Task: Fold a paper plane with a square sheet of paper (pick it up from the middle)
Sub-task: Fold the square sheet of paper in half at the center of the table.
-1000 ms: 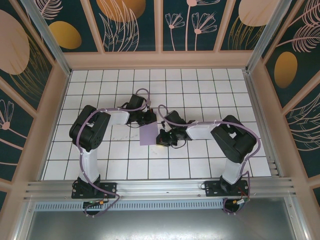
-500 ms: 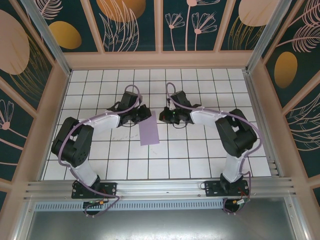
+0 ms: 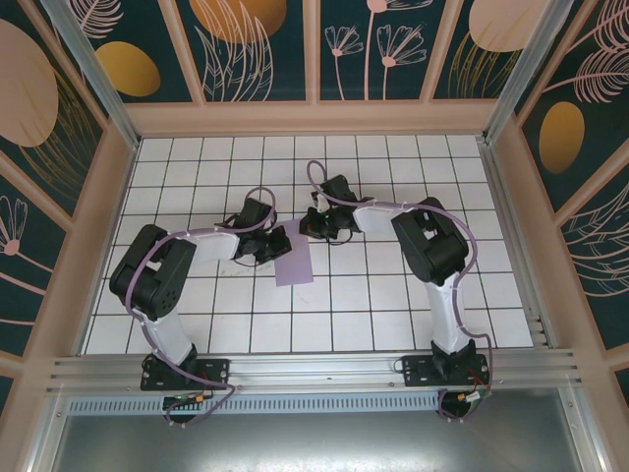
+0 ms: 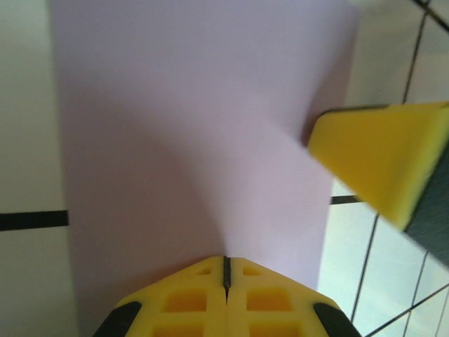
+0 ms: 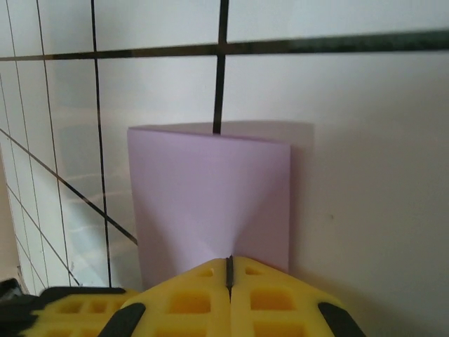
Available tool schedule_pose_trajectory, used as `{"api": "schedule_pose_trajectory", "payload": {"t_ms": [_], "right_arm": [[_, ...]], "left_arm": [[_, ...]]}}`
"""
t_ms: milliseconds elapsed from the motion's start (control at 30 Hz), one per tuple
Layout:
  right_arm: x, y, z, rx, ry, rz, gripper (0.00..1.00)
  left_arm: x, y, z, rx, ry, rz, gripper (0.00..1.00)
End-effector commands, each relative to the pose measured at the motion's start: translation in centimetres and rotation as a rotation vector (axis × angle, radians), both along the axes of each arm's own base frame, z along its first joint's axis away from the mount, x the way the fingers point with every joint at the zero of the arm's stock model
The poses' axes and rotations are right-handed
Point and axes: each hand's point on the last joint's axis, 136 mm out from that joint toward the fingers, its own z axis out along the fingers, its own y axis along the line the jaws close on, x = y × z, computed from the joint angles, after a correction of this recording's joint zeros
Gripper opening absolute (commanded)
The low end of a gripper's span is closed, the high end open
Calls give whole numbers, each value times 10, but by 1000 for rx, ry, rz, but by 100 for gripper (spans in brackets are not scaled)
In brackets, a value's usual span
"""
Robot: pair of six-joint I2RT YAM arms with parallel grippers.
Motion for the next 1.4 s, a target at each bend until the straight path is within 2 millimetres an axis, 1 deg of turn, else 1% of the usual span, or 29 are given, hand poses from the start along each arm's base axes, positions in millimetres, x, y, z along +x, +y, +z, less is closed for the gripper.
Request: {"api": "schedule_pose_trajectory", "payload": {"t_ms": [0,100,200,300,367,467,600,667,733,800,900,967,1033,1100,1233,1367], "right_arm": [[8,2,-5,-33,-24,2,0],[17,-5,-13,-60,-28,-38,0],[29,-13,-17,-78,-30,-81,0],[41,-22,-21,-110,-30,-131,0],[50,-27,-19,-125,-38,-158,0],[60,-29,-10,-130,-65,-184,0],[67,-26,8,-111,-99,-185,0],[65,-22,20,-75,-118,-165,0],[58,-18,30,-40,-134,-136,0],[47,-9,36,-21,-141,-96,0],[29,2,36,-21,-139,-46,0],[18,7,32,-25,-125,-26,0],[11,9,26,-30,-111,-19,0],[6,11,20,-31,-95,-13,0],[4,9,8,-56,-64,-29,0],[7,-5,-6,-125,-39,-81,0]], "left_arm": [[-13,13,-19,57,64,14,0],[-21,19,-27,80,88,15,0],[-27,24,-33,105,105,14,0],[-30,26,-35,114,108,10,0],[-29,26,-33,113,101,5,0],[-26,23,-28,105,83,-7,0],[-18,18,-20,97,53,-27,0],[-13,15,-11,82,28,-30,0],[-7,12,0,66,1,-26,0],[-1,10,12,55,-22,-15,8],[3,15,29,54,-61,29,18],[1,21,32,64,-62,54,24],[-3,26,33,68,-59,73,31],[-8,32,32,74,-53,98,35],[-18,42,29,80,-33,143,51],[-29,47,27,84,-2,154,63]]}}
